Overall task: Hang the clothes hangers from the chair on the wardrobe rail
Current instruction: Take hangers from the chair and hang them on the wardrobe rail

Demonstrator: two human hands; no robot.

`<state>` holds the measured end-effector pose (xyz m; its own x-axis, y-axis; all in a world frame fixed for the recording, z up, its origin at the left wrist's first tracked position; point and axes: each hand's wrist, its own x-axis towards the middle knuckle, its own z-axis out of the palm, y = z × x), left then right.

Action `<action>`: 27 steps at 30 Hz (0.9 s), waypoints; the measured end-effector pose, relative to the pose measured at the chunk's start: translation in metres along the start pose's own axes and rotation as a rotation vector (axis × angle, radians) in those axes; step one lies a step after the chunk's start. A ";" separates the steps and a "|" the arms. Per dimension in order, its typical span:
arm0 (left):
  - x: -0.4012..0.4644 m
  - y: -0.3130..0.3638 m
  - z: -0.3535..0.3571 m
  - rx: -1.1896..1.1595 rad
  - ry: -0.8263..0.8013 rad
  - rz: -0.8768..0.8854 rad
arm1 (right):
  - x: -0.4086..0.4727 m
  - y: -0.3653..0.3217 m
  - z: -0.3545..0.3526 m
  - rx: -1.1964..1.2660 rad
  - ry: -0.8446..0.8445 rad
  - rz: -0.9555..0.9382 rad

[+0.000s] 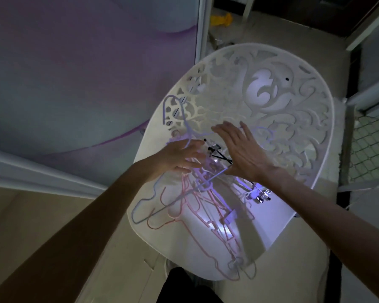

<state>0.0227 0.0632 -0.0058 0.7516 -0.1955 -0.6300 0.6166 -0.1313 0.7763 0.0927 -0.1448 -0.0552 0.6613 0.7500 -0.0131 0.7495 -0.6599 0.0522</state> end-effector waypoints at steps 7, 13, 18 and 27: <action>-0.018 -0.053 -0.005 -0.100 0.136 0.023 | -0.052 -0.012 0.022 0.422 0.123 0.505; -0.016 -0.085 0.010 -0.240 0.090 -0.109 | -0.126 -0.031 0.081 0.783 -0.628 1.161; -0.009 -0.094 0.031 -0.290 0.133 -0.070 | -0.126 -0.046 0.091 1.085 -0.375 1.154; -0.026 -0.085 0.049 -0.273 0.397 0.127 | -0.137 -0.049 0.059 1.214 -0.057 0.928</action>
<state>-0.0607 0.0319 -0.0549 0.8233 0.1990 -0.5315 0.5132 0.1389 0.8470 -0.0326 -0.2183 -0.1151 0.8753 0.0805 -0.4768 -0.3642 -0.5390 -0.7595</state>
